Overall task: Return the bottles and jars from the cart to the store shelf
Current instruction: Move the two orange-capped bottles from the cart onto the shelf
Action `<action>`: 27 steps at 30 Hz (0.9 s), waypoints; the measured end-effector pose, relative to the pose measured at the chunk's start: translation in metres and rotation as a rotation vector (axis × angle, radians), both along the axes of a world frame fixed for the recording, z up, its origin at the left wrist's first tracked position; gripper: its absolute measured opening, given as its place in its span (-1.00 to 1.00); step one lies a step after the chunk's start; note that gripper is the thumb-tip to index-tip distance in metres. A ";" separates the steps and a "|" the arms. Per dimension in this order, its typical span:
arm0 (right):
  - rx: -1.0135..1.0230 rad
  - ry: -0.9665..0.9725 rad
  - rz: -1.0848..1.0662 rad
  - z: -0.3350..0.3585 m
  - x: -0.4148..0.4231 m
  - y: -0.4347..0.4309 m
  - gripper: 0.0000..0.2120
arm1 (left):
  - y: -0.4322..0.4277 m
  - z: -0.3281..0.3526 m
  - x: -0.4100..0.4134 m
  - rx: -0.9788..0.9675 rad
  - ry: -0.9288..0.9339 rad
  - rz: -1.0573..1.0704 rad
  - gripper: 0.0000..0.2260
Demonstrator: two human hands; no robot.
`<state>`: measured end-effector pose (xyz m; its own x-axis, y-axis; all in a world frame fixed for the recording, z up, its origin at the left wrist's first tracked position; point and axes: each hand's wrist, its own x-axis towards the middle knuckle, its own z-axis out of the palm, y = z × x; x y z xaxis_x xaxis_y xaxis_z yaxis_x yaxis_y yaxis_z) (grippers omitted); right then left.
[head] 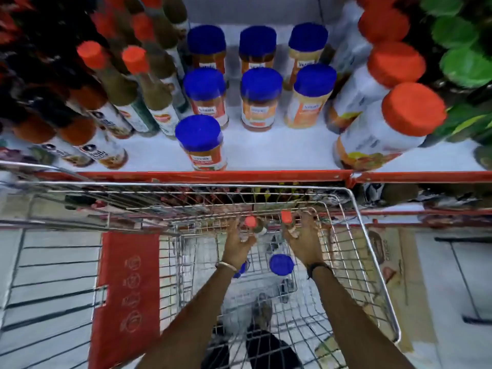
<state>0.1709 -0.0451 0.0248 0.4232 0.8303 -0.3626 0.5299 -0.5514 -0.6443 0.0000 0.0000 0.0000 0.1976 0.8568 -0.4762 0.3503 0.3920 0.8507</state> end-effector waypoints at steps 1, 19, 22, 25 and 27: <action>0.004 0.018 0.004 -0.008 0.003 0.004 -0.50 | 0.004 -0.007 0.004 0.007 0.050 -0.031 -0.48; 0.225 0.118 0.026 -0.009 0.003 -0.003 -0.76 | -0.010 0.000 -0.003 0.134 0.063 0.174 -0.70; 0.270 0.151 -0.015 0.023 -0.013 -0.014 -0.78 | -0.019 0.031 -0.028 0.158 0.053 0.198 -0.74; 0.314 0.216 -0.041 0.058 -0.033 -0.023 -0.78 | -0.026 0.070 -0.055 0.134 -0.017 0.195 -0.75; 0.348 0.245 -0.034 0.084 -0.049 -0.026 -0.78 | -0.029 0.100 -0.072 0.153 -0.005 0.208 -0.74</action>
